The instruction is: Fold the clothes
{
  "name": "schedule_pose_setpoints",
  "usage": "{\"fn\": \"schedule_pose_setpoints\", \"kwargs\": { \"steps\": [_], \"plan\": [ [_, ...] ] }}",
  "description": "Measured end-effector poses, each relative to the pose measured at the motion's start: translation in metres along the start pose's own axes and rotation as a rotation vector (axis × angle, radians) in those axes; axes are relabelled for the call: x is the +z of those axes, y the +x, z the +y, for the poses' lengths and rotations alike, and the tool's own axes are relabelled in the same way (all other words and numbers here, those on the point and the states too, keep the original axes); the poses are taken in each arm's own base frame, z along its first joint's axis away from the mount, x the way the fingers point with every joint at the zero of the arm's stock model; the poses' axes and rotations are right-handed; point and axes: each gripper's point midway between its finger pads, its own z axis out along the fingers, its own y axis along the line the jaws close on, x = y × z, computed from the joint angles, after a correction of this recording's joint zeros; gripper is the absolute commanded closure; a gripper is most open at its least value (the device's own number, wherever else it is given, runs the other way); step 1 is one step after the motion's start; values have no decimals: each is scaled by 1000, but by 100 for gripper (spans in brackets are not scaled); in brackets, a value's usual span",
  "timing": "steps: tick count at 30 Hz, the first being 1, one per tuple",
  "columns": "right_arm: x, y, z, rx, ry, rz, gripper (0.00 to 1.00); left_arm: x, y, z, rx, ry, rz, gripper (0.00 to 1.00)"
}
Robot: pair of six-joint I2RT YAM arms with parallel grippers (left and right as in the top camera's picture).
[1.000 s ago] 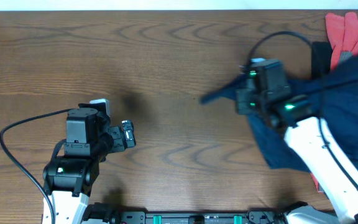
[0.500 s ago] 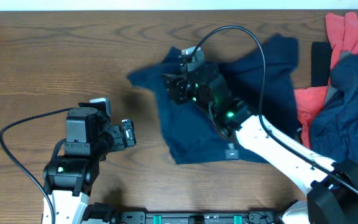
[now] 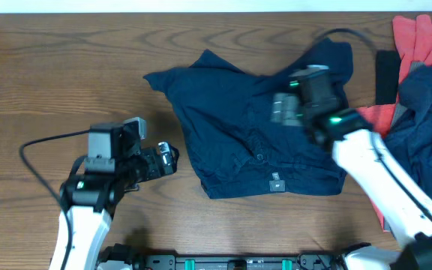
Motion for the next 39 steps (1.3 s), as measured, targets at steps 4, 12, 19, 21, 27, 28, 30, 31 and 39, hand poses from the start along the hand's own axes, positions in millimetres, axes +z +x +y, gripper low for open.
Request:
{"fn": "schedule_pose_setpoints", "kwargs": {
  "steps": [4, 12, 19, 21, 27, 28, 30, 31, 39],
  "plan": [
    [-8, 3, -50, 69, 108, 38, 1, 26, 19, -3, -117, 14, 149, 2],
    [-8, 15, -84, 120, 186, 108, 1, 76, 67, -24, -248, 16, 433, 2],
    [-9, 18, -86, 118, 190, 121, 1, 109, 106, -42, -312, -26, 573, 42],
    [-9, 19, -86, 117, 192, 124, 1, 113, 113, -43, -322, -39, 598, 77],
    [-10, 24, -87, 109, 195, 144, 1, 109, 117, -34, -328, -67, 625, 94],
    [-10, 26, -86, 100, 190, 155, 2, 105, 117, -25, -339, -93, 634, 94],
    [-10, 31, -84, 74, 173, 179, 3, 92, 111, -4, -366, -167, 647, 94],
    [-11, 33, -83, 66, 168, 190, 3, 85, 103, 8, -376, -204, 639, 94],
    [-12, 43, -80, 29, 141, 238, 1, 5, -68, 93, -419, -383, 220, 2]
  ]
}}
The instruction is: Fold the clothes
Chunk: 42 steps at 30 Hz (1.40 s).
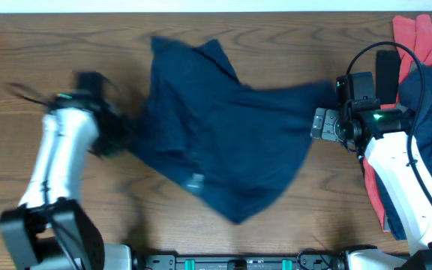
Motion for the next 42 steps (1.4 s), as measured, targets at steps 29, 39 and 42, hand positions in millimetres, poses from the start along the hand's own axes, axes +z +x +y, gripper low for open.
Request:
{"fn": "schedule_pose_setpoints", "kwargs": {
  "steps": [29, 39, 42],
  "plan": [
    [0, 2, 3, -2, -20, 11, 1, 65, 175, -39, 173, 167, 510, 15],
    [0, 2, 3, -2, -20, 12, 1, 93, 195, -95, 280, 326, 428, 94],
    [0, 4, 3, -4, -19, 17, 1, 92, 199, -86, 242, 291, 461, 94]
  ]
}}
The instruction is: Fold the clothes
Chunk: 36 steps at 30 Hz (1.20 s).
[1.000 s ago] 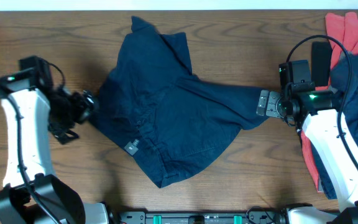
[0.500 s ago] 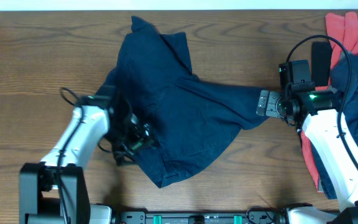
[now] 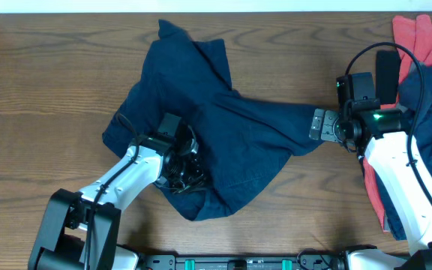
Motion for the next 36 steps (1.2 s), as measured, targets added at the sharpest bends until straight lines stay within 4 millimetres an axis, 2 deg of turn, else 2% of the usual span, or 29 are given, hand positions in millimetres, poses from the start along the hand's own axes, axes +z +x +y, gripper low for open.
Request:
{"fn": "schedule_pose_setpoints", "kwargs": {
  "steps": [4, 6, 10, 15, 20, 23, 27, 33, 34, 36],
  "plan": [
    [0, 1, -1, 0, 3, 6, 1, -19, 21, 41, -210, -102, 94, 94],
    [0, 2, -3, 5, 6, 11, 3, -38, 28, 65, -320, -145, 122, 94],
    [4, 6, -3, 15, -12, 43, 3, -72, 25, 96, -427, -140, 66, 94],
    [25, 28, 19, -45, -122, 184, 4, -96, 16, 109, -405, -112, -47, 94],
    [46, 64, 33, -96, -192, 383, 11, -97, 15, 111, -366, -124, -60, 94],
    [56, 77, 44, -122, -254, 461, 14, -98, 14, 112, -358, -133, -64, 94],
    [62, 93, 60, -152, -359, 548, 27, -98, 14, 116, -354, -154, -69, 94],
    [72, 110, 72, -171, -442, 633, 46, -99, 12, 118, -340, -164, -77, 94],
    [73, 111, 74, -176, -455, 643, 54, -99, 12, 118, -338, -166, -80, 94],
    [74, 115, 79, -188, -483, 657, 79, -99, 10, 118, -336, -168, -86, 94]
  ]
}}
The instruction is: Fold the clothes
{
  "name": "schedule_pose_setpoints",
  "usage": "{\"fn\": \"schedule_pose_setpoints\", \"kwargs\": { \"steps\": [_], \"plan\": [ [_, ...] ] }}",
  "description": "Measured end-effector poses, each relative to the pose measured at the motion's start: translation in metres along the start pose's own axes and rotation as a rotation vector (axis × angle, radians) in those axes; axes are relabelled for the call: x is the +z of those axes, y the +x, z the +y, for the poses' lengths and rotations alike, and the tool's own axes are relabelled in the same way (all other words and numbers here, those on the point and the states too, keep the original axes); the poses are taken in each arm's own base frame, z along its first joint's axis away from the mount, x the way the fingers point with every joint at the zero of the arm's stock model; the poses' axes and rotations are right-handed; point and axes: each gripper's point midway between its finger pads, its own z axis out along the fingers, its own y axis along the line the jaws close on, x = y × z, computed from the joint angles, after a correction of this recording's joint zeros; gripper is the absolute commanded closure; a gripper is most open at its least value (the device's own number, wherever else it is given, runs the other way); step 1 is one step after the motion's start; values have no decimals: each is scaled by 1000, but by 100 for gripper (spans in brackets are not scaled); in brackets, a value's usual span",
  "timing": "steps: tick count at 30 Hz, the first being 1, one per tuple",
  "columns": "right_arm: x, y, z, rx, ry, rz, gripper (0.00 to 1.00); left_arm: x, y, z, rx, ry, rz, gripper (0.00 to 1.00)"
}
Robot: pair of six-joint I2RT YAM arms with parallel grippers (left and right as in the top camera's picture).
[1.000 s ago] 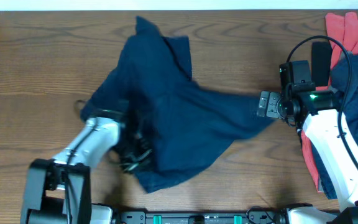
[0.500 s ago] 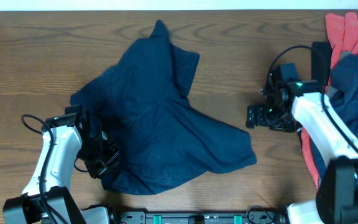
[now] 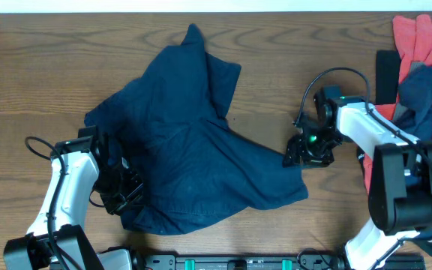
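Note:
A dark blue garment point(image 3: 193, 142) lies crumpled and spread across the middle of the table, one point reaching toward the far edge. My left gripper point(image 3: 123, 192) sits at its lower left edge with dark fabric bunched at the fingers, apparently shut on it. My right gripper point(image 3: 292, 156) is at the garment's right corner, which is drawn to a point at its fingertips, so it looks shut on the cloth. The fingers themselves are dark and hard to make out.
A pile of other clothes, red point(image 3: 418, 37) and dark blue point(image 3: 430, 97), lies at the right edge of the table beside the right arm. A black flat object point(image 3: 385, 75) sits next to that pile. Bare wood table point(image 3: 43, 67) shows left and front.
The left gripper has moved left and nearer the front, the right gripper left and toward the front. The garment has shifted left with them and now lies wider and flatter.
First the garment lay roughly flat mid-table, right gripper on it and left gripper apart at the front left. Then it hung stretched between the two arms. Then the left gripper was on its middle, the right holding its right end. Now both are at its edges.

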Motion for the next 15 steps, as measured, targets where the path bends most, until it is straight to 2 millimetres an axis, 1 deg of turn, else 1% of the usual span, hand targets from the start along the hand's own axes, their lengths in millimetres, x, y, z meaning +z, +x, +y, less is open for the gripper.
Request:
{"fn": "schedule_pose_setpoints", "kwargs": {
  "steps": [1, 2, 5, 7, 9, 10, 12, 14, 15],
  "plan": [
    [2, 1, 2, -5, -9, 7, 96, 0, -1, 0, 1, 0, -3, 94],
    [3, 1, 3, -15, -17, 11, 99, 0, -2, 0, 2, -1, -6, 94],
    [3, 1, 6, -26, -30, 11, 99, 0, -4, -1, 7, 3, -17, 94],
    [3, -5, 4, -31, -23, -10, 99, 0, -9, -3, 15, 10, -35, 94],
    [-1, -15, -1, -28, -6, -50, 99, -2, -14, -5, 23, 17, -57, 94],
    [-7, -22, -5, -14, 1, -71, 99, -5, -18, -7, 25, 22, -71, 94],
    [-31, -40, -13, 24, 3, -130, 99, -18, -26, -14, 30, 39, -108, 94],
    [-66, -60, -17, 61, -19, -202, 99, -39, -33, -24, 43, 63, -142, 94],
    [-84, -68, -16, 72, -38, -234, 99, -50, -33, -31, 56, 78, -149, 94]
  ]
}}
